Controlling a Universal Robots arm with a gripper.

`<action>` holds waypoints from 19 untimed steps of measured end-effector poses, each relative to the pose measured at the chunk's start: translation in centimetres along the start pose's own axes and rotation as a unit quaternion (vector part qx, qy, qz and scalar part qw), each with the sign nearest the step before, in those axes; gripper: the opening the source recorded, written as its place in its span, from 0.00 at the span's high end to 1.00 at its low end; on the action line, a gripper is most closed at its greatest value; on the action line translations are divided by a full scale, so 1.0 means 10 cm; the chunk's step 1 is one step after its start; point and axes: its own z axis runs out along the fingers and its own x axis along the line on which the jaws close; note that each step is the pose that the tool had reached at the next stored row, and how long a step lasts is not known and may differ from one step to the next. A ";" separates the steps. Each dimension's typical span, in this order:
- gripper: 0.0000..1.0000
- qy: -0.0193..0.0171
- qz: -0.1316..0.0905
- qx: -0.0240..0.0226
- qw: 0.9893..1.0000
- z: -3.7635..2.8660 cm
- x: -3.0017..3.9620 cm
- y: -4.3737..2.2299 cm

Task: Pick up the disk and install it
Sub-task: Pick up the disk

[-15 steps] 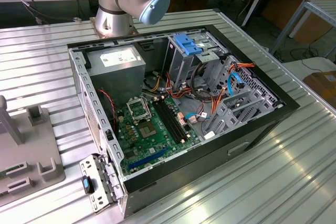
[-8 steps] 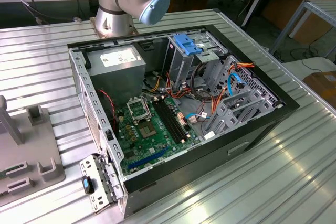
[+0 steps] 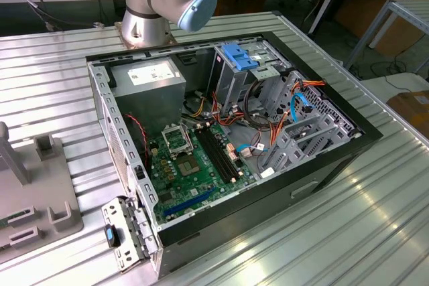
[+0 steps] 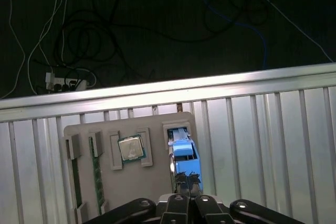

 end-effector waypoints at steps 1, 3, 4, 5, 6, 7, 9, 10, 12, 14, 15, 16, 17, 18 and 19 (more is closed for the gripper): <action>0.89 0.000 0.000 0.000 1.000 0.000 0.000 0.000; 0.76 0.000 0.000 0.000 1.000 0.000 0.000 0.000; 0.70 0.000 0.000 0.000 1.000 0.000 0.000 0.000; 0.64 0.000 0.000 0.000 1.000 0.000 0.000 0.000; 0.58 0.000 0.000 0.000 1.000 0.000 0.000 0.000; 0.46 0.000 0.000 0.000 1.000 0.000 0.000 0.000; 0.40 0.000 0.000 0.000 1.000 0.001 0.000 0.000; 0.40 0.000 0.000 0.000 1.000 0.023 0.000 0.000; 0.40 -0.001 -0.008 0.001 1.000 0.098 0.000 0.007; 0.40 -0.001 -0.030 0.001 1.000 0.133 0.000 0.007; 0.40 -0.001 -0.038 0.001 0.999 0.154 -0.001 0.007; 0.40 0.000 -0.042 0.001 0.999 0.182 -0.001 0.008; 0.40 -0.001 -0.045 0.001 0.999 0.230 -0.001 0.009; 0.40 0.000 -0.048 0.001 0.999 0.282 -0.002 0.009; 0.40 0.000 -0.048 0.001 0.999 0.301 -0.002 0.009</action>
